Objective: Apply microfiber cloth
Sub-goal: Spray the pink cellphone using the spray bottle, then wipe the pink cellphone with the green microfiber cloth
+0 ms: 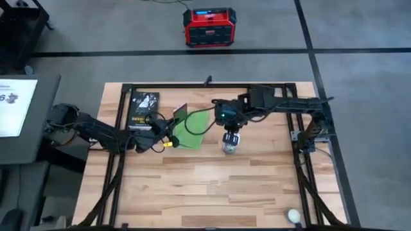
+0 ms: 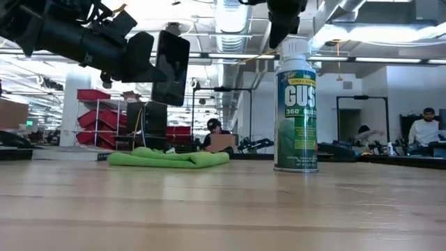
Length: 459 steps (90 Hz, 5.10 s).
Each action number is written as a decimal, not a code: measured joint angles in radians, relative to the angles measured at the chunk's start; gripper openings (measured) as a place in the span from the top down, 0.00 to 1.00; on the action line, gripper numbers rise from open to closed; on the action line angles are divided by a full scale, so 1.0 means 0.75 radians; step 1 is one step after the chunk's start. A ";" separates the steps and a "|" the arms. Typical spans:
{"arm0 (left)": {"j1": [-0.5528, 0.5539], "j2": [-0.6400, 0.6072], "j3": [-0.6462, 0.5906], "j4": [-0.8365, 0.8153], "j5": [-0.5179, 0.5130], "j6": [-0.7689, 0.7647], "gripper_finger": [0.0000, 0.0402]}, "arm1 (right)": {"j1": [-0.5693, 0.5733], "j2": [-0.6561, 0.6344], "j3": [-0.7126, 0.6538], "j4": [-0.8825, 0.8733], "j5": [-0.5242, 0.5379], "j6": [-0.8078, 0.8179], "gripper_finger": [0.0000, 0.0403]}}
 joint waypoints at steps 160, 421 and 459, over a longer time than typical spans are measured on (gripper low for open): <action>0.000 0.000 0.000 -0.005 0.000 0.000 0.98 | 0.024 -0.071 -0.144 0.044 -0.037 -0.006 1.00; -0.382 -0.691 -0.311 -0.573 0.188 -0.326 0.99 | 0.501 0.565 -0.727 1.989 0.917 0.517 0.89; -0.291 -0.857 -0.311 -0.798 0.041 -0.264 0.99 | 0.395 0.565 -0.728 1.895 0.915 0.347 0.54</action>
